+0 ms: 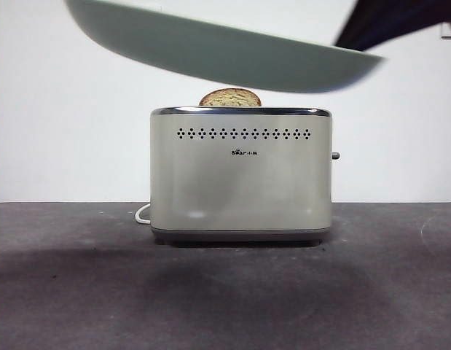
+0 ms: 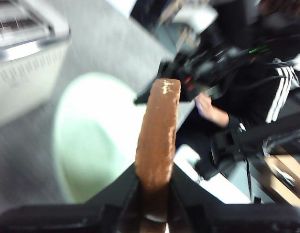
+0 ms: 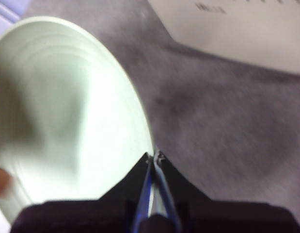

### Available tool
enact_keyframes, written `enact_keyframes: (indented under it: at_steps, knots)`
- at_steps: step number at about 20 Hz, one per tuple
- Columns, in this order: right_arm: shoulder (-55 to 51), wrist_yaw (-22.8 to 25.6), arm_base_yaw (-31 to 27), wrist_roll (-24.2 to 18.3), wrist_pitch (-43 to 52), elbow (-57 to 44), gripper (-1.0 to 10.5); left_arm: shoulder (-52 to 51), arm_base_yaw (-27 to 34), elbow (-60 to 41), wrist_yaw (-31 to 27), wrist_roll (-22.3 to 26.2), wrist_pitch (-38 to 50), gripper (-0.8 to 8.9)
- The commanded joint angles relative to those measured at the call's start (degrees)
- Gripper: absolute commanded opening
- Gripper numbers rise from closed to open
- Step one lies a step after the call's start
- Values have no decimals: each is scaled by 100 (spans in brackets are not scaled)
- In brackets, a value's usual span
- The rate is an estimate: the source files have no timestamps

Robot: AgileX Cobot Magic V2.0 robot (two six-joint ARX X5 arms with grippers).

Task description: Take the bread from the toaster,put the bread on the plate,put the plate on the table

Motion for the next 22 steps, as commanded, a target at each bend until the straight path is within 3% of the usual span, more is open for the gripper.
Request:
enact_keyframes:
  at_steps: [1, 6, 11, 12, 13, 15, 16, 22]
  knots:
    - [31, 96, 238, 323, 138, -22, -17, 319, -31, 0, 94, 98, 186, -8]
    - [61, 476, 627, 446, 282, -22, -17, 1106, -118, 2, 107, 122, 374, -8]
    - [61, 501, 629, 457, 297, -22, -17, 1650, -358, 2, 46, 131, 52, 2]
    - [61, 498, 629, 457, 295, -22, -17, 1733, -402, 0, -87, 142, -101, 28]
    - [61, 494, 629, 457, 295, -22, -17, 1781, -446, 2, -345, 142, -179, 122]
    - [61, 487, 636, 455, 286, -22, -17, 1818, -529, 2, -990, 138, -199, 406]
    - [61, 487, 671, 452, 275, -22, -17, 1816, -544, 4, -1176, 136, -184, 447]
    - [66, 487, 710, 343, -39, -22, -17, 1814, -553, 90, -1143, 136, -72, 444]
